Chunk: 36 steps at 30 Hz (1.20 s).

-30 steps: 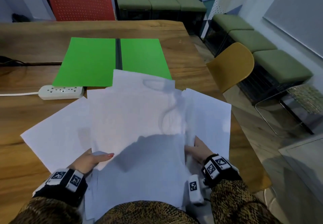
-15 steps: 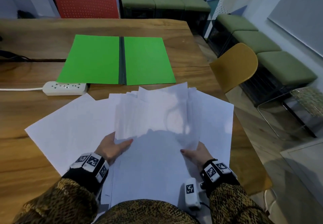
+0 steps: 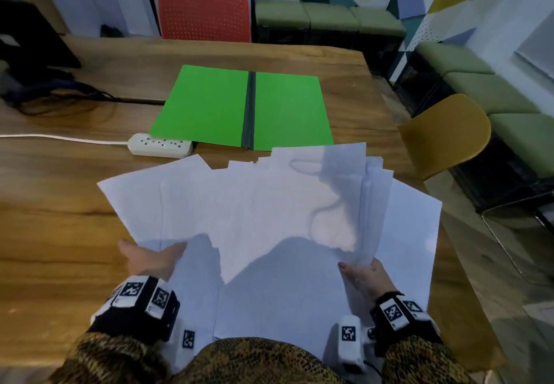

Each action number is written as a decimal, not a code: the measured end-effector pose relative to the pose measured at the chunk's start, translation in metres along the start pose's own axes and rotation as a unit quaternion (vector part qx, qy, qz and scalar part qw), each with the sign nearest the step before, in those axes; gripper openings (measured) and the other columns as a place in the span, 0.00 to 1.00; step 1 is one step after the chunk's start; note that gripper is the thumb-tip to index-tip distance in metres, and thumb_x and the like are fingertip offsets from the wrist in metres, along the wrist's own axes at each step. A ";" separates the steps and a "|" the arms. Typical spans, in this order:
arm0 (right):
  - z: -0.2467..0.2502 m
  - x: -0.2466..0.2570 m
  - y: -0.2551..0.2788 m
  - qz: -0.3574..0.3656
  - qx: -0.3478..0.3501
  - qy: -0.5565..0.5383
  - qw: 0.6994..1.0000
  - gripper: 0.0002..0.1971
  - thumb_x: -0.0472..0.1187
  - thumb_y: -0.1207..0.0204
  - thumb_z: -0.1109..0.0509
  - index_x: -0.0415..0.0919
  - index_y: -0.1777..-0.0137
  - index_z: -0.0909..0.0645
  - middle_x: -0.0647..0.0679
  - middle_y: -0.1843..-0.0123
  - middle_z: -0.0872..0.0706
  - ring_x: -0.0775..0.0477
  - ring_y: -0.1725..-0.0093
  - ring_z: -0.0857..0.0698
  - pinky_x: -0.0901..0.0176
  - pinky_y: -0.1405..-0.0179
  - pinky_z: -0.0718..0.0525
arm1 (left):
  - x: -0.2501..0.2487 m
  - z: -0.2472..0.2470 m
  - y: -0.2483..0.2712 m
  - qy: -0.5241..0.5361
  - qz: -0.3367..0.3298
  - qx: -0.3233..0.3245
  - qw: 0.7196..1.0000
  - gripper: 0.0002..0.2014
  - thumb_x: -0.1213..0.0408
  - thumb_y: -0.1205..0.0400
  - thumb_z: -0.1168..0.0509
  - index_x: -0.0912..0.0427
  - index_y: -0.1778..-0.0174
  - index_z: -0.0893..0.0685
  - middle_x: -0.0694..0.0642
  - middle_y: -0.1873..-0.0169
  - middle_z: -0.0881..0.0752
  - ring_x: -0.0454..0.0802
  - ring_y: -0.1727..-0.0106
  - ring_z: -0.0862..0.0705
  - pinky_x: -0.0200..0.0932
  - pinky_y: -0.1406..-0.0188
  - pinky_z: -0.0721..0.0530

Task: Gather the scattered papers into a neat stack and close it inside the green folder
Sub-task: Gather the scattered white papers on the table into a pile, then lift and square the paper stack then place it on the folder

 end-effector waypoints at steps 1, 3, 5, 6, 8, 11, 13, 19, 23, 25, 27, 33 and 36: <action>-0.002 0.001 0.000 -0.002 -0.001 0.001 1.000 0.10 0.25 0.34 0.27 0.25 0.53 0.20 0.37 0.60 0.19 0.42 0.61 0.20 0.63 0.70 0.19 | 0.000 0.000 0.001 0.007 -0.003 0.005 1.000 0.45 0.68 0.31 0.24 0.68 0.23 0.43 0.73 0.28 0.31 0.70 0.29 0.29 0.61 0.31 0.30; -0.006 0.002 0.001 -0.002 0.004 0.002 1.000 0.06 0.22 0.31 0.30 0.29 0.55 0.20 0.38 0.60 0.19 0.43 0.61 0.20 0.66 0.71 0.18 | 0.000 -0.003 0.006 -0.017 -0.009 0.049 0.999 0.33 0.71 0.32 0.24 0.71 0.34 0.31 0.70 0.37 0.22 0.67 0.39 0.21 0.56 0.41 0.23; -0.009 0.001 0.000 -0.004 0.004 0.008 1.000 0.07 0.22 0.31 0.31 0.32 0.56 0.20 0.38 0.59 0.18 0.41 0.57 0.19 0.61 0.66 0.17 | 0.000 -0.006 0.009 -0.064 -0.042 0.100 0.992 0.24 0.70 0.31 0.25 0.71 0.41 0.24 0.68 0.43 0.17 0.65 0.44 0.18 0.53 0.44 0.20; -0.009 0.001 0.000 -0.004 0.002 0.013 1.000 0.07 0.22 0.31 0.30 0.31 0.55 0.20 0.37 0.58 0.17 0.39 0.55 0.19 0.57 0.62 0.18 | -0.002 -0.006 0.010 -0.082 -0.060 0.113 0.988 0.24 0.69 0.31 0.25 0.72 0.41 0.23 0.69 0.43 0.16 0.66 0.44 0.17 0.55 0.42 0.19; -0.011 0.001 0.001 -0.011 -0.008 0.030 0.999 0.09 0.23 0.31 0.30 0.29 0.51 0.20 0.38 0.58 0.16 0.38 0.53 0.19 0.52 0.55 0.20 | -0.010 -0.002 0.013 -0.103 -0.100 0.119 0.982 0.22 0.69 0.30 0.26 0.72 0.41 0.20 0.70 0.43 0.14 0.67 0.43 0.16 0.56 0.41 0.18; -0.014 0.000 0.000 -0.012 -0.017 0.047 0.999 0.06 0.23 0.31 0.30 0.31 0.56 0.19 0.41 0.62 0.16 0.39 0.56 0.19 0.53 0.57 0.21 | -0.034 0.007 0.019 -0.091 -0.173 0.129 0.972 0.17 0.72 0.27 0.30 0.72 0.43 0.18 0.67 0.44 0.13 0.64 0.44 0.15 0.51 0.46 0.19; -0.016 0.002 0.001 -0.011 -0.025 0.061 0.998 0.06 0.24 0.30 0.30 0.34 0.61 0.20 0.41 0.63 0.16 0.39 0.58 0.19 0.53 0.57 0.21 | -0.053 0.015 0.024 -0.079 -0.215 0.129 0.965 0.15 0.73 0.26 0.31 0.75 0.45 0.17 0.69 0.46 0.13 0.64 0.45 0.15 0.50 0.49 0.20; -0.014 0.005 0.002 -0.024 -0.040 0.072 0.996 0.05 0.26 0.31 0.29 0.27 0.55 0.18 0.36 0.58 0.15 0.31 0.47 0.16 0.45 0.46 0.20 | -0.104 0.056 0.048 -0.063 -0.329 0.087 0.938 0.10 0.72 0.26 0.31 0.73 0.50 0.16 0.63 0.58 0.14 0.61 0.53 0.15 0.48 0.55 0.22; -0.017 0.018 0.014 -0.030 -0.017 0.066 0.997 0.06 0.23 0.28 0.32 0.28 0.53 0.21 0.37 0.55 0.16 0.37 0.51 0.17 0.60 0.59 0.18 | -0.139 0.087 0.077 -0.029 -0.411 0.099 0.906 0.16 0.59 0.33 0.28 0.65 0.55 0.15 0.63 0.61 0.12 0.62 0.55 0.13 0.53 0.53 0.18; -0.018 0.026 0.023 -0.022 0.001 0.036 0.999 0.12 0.20 0.28 0.35 0.21 0.44 0.23 0.38 0.50 0.19 0.40 0.51 0.20 0.60 0.66 0.20 | -0.150 0.095 0.092 -0.011 -0.429 0.131 0.894 0.19 0.54 0.36 0.32 0.66 0.59 0.14 0.64 0.64 0.10 0.63 0.60 0.12 0.60 0.55 0.14; -0.023 0.035 0.035 -0.005 0.024 -0.014 1.000 0.16 0.16 0.29 0.39 0.15 0.40 0.28 0.37 0.46 0.23 0.44 0.56 0.22 0.70 0.75 0.19 | -0.159 0.098 0.107 0.013 -0.448 0.159 0.880 0.16 0.55 0.35 0.32 0.67 0.65 0.13 0.67 0.68 0.10 0.62 0.65 0.10 0.63 0.60 0.13; -0.019 0.018 0.015 -0.013 -0.027 0.042 0.999 0.12 0.21 0.32 0.30 0.25 0.48 0.21 0.36 0.48 0.17 0.32 0.41 0.18 0.51 0.46 0.18 | -0.169 0.081 0.126 0.103 -0.441 0.219 0.864 0.15 0.73 0.28 0.27 0.58 0.80 0.17 0.49 0.85 0.16 0.39 0.81 0.21 0.29 0.77 0.24; -0.017 0.015 0.013 -0.024 -0.012 0.069 0.997 0.11 0.23 0.31 0.29 0.26 0.49 0.21 0.36 0.52 0.17 0.37 0.49 0.18 0.47 0.48 0.21 | -0.171 0.078 0.130 0.148 -0.424 0.278 0.849 0.14 0.75 0.25 0.30 0.56 0.76 0.15 0.54 0.80 0.15 0.52 0.71 0.18 0.40 0.69 0.21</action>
Point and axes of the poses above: each hand's wrist, its own y-axis away from the middle knuckle, its own z-axis out of the back of the hand, x = y × z, the point moved 2 cm from there along -y, towards the middle knuckle
